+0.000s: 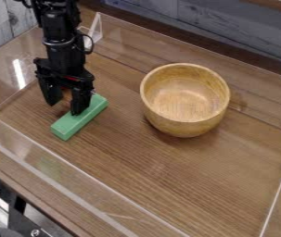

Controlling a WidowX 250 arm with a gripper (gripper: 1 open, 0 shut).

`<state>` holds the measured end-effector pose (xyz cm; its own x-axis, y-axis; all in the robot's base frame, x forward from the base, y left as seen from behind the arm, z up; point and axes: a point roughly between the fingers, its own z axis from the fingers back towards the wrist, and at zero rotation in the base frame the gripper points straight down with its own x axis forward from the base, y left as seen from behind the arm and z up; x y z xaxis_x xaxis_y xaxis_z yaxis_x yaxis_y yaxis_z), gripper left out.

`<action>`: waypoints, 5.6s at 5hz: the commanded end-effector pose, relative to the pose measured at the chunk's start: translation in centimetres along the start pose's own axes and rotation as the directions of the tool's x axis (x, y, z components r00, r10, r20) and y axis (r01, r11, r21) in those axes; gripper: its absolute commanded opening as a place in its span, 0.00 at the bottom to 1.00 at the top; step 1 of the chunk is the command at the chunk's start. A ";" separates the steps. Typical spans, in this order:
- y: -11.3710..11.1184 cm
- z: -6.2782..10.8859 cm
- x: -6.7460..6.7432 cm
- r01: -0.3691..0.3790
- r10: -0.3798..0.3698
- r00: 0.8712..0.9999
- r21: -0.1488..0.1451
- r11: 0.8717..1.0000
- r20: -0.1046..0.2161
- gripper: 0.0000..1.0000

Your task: Put the green block in the brown bowl

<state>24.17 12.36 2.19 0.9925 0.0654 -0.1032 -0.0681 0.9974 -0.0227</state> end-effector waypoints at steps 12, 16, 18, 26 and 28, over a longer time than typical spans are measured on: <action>-4.3 1.0 -3.1 -0.118 0.112 0.990 -0.056 0.991 -0.091 0.00; -9.7 11.6 0.3 0.104 -0.102 0.994 -0.083 0.991 0.029 0.00; -13.7 9.9 2.1 0.200 -0.196 0.980 -0.099 0.975 0.043 0.00; -16.3 6.8 8.3 0.112 -0.092 0.986 -0.150 0.982 0.137 0.00; -14.0 8.8 10.4 0.134 -0.110 0.982 -0.158 0.978 0.152 0.00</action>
<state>35.53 -0.92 8.34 0.9991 -0.0409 -0.0124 0.0376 0.9796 -0.1975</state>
